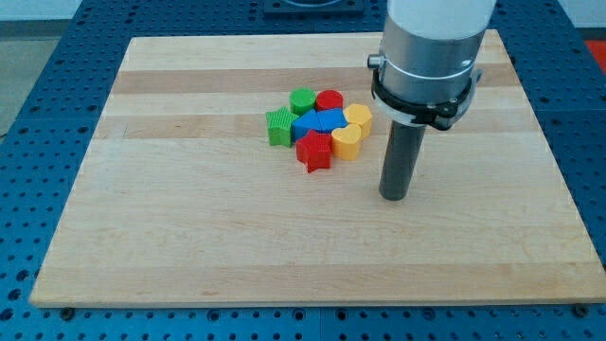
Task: Place the green star to the left of the green circle
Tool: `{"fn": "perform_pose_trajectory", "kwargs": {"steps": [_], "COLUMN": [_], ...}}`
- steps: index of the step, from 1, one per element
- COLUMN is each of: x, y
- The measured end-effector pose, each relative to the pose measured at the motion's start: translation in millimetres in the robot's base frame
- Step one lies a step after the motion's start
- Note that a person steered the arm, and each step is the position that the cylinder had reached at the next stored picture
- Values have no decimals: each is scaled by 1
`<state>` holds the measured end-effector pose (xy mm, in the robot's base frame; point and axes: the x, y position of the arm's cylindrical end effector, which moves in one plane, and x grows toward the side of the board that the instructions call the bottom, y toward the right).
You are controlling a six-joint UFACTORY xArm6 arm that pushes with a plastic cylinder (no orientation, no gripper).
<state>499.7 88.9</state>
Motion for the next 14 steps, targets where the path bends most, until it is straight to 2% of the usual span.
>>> {"fn": "perform_pose_trajectory", "kwargs": {"steps": [2,3,4,5,6,7,8,9,14], "x": [8,8,-27,-63,-78,-73,-110,-119,-113], "y": [-26,-87,-104,-93,-93,-125,-142,-154,-171]}}
